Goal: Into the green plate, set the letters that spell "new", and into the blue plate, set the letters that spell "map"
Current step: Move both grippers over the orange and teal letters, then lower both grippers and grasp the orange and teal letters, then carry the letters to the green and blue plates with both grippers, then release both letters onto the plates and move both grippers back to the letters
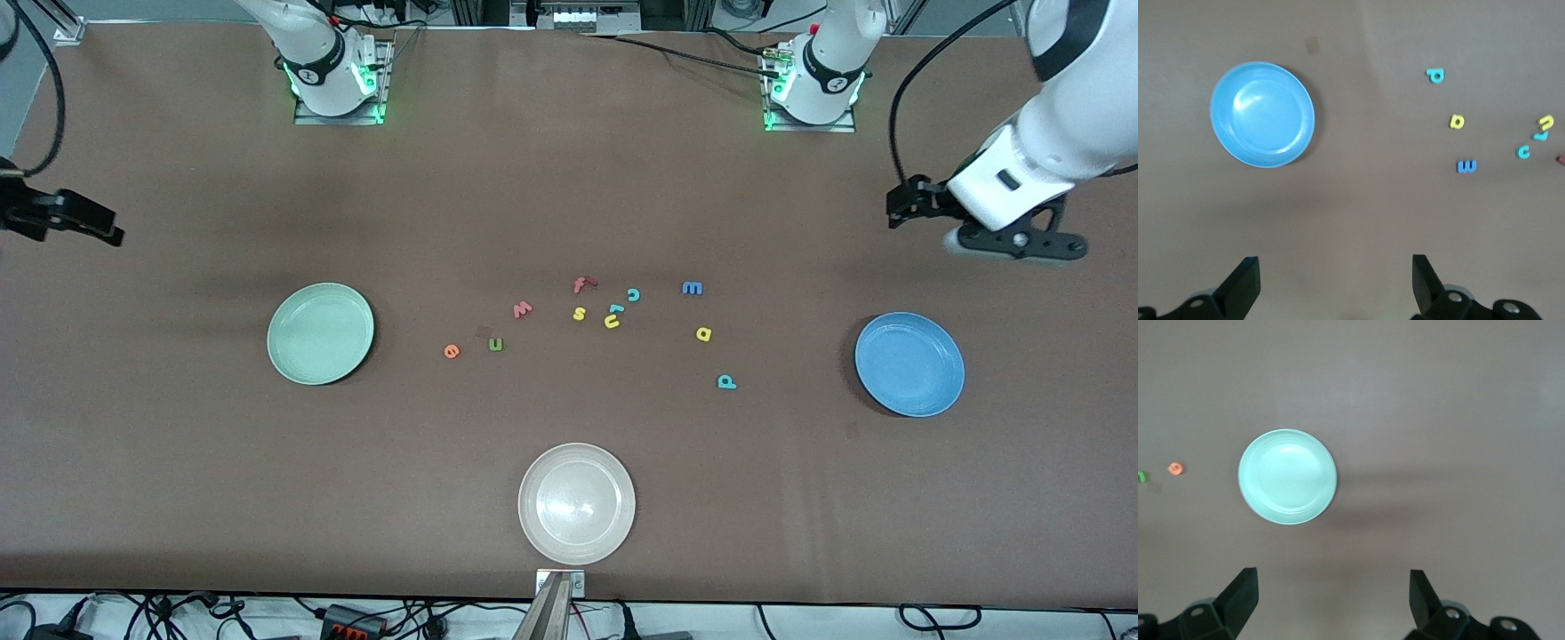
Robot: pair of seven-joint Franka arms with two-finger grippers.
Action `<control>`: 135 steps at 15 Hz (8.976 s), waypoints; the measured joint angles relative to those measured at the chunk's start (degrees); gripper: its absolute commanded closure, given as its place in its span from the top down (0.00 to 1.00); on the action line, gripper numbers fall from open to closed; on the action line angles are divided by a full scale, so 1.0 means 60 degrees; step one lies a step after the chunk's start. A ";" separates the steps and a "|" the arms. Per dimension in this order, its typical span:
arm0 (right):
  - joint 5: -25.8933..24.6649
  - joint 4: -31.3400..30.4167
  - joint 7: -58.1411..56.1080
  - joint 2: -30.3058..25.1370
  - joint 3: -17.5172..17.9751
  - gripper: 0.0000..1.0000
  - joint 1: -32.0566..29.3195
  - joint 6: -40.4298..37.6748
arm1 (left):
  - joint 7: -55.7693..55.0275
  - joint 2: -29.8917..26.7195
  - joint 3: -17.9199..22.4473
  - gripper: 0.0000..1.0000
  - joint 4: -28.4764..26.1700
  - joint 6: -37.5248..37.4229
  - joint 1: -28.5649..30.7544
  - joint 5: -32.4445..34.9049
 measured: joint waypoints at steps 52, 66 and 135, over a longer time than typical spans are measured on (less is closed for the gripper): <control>0.0148 -0.0745 0.1767 0.6096 0.0146 0.44 0.5076 0.7232 | -0.1335 0.7141 -0.0598 1.00 0.1548 0.7302 -0.1400 0.1605; 0.0148 -0.0710 0.1768 0.6184 0.0145 0.06 0.5084 0.7309 | -0.8778 0.8419 -0.0531 1.00 0.3559 0.7390 -0.1398 0.1487; 0.0146 -0.0679 0.4223 0.5494 0.0133 0.81 0.5237 0.7008 | -0.3195 0.5842 -0.3189 0.82 -0.1242 0.7322 0.0000 0.2957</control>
